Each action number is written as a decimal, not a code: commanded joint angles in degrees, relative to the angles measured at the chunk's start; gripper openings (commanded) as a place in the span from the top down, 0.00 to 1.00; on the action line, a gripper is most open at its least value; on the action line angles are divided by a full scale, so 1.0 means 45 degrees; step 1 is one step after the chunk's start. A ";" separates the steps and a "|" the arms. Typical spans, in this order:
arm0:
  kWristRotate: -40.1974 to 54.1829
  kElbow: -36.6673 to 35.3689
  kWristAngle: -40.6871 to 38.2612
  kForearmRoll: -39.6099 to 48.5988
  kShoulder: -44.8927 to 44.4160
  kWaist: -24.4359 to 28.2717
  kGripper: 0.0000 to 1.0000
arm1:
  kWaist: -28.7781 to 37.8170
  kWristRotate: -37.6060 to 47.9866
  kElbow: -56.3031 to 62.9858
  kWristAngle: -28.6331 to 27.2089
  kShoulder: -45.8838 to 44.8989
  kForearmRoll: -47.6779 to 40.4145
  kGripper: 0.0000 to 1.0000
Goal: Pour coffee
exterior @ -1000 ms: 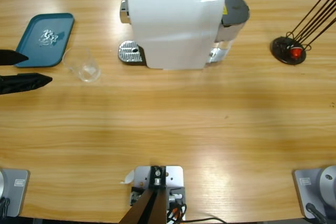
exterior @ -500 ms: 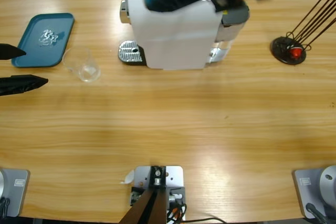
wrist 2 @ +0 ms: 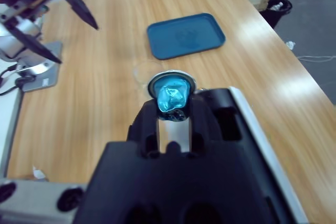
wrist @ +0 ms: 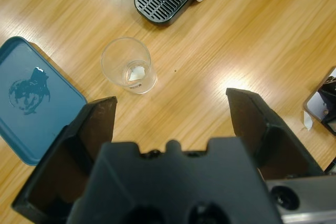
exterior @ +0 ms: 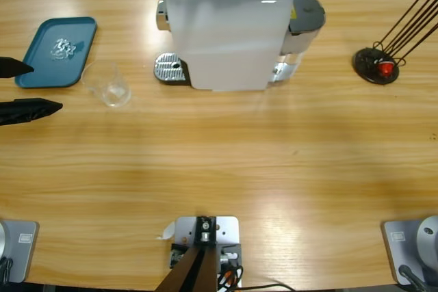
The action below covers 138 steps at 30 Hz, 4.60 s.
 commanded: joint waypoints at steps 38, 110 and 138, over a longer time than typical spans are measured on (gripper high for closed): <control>0.0005 0.1248 -0.0150 -0.0123 -0.0713 -0.0012 0.10 | 0.0114 -0.0665 -0.1239 -0.2525 0.1653 0.1562 0.73; -0.0268 0.1424 -0.0209 -0.0413 -0.0491 -0.0012 0.09 | 0.2512 -0.0005 -0.1669 -0.8330 0.0860 0.1796 0.00; -0.0366 0.1463 -0.0431 -0.0745 -0.0354 -0.0012 0.09 | 0.3125 -0.0786 -0.2880 -0.9845 -0.0527 0.2753 0.01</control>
